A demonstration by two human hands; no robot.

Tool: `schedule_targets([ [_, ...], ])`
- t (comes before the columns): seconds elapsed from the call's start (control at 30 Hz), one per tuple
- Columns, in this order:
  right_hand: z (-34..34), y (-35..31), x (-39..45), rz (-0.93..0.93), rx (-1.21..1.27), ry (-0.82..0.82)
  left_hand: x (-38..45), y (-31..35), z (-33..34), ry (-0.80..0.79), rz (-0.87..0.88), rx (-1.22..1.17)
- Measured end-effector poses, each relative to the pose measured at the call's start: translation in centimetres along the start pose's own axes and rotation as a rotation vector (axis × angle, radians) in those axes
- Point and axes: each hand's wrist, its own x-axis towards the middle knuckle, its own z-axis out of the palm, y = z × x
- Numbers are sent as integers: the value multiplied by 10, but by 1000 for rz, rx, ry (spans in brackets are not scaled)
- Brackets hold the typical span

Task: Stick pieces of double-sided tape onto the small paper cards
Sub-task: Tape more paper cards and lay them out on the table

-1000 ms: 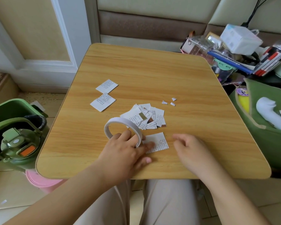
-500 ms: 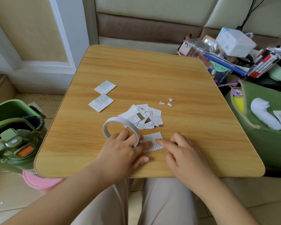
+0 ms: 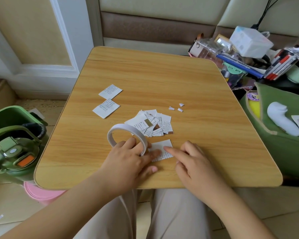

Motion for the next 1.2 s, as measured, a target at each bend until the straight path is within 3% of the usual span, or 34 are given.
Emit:
schedule_targets([
  [0.27,10,12,-3,91,147,19,-4,-4,-5,-13,-2,-26],
  [0.77,8,9,-3,175,144,-75,-14,-11,-14,-25,-1,-53],
  [0.9,0,11,2,272,381,-92,-12,-12,-15,-22,-19,-95],
  [1.0,-10,15,13,421,489,11,-14,-13,-15,-3,-36,-122],
  [1.1,-14,4,37,347,412,68,-18,-12,-16,12,-50,-100],
  [1.2,-8,-17,75,240,314,25,-23,-12,-18,38,-88,-81],
])
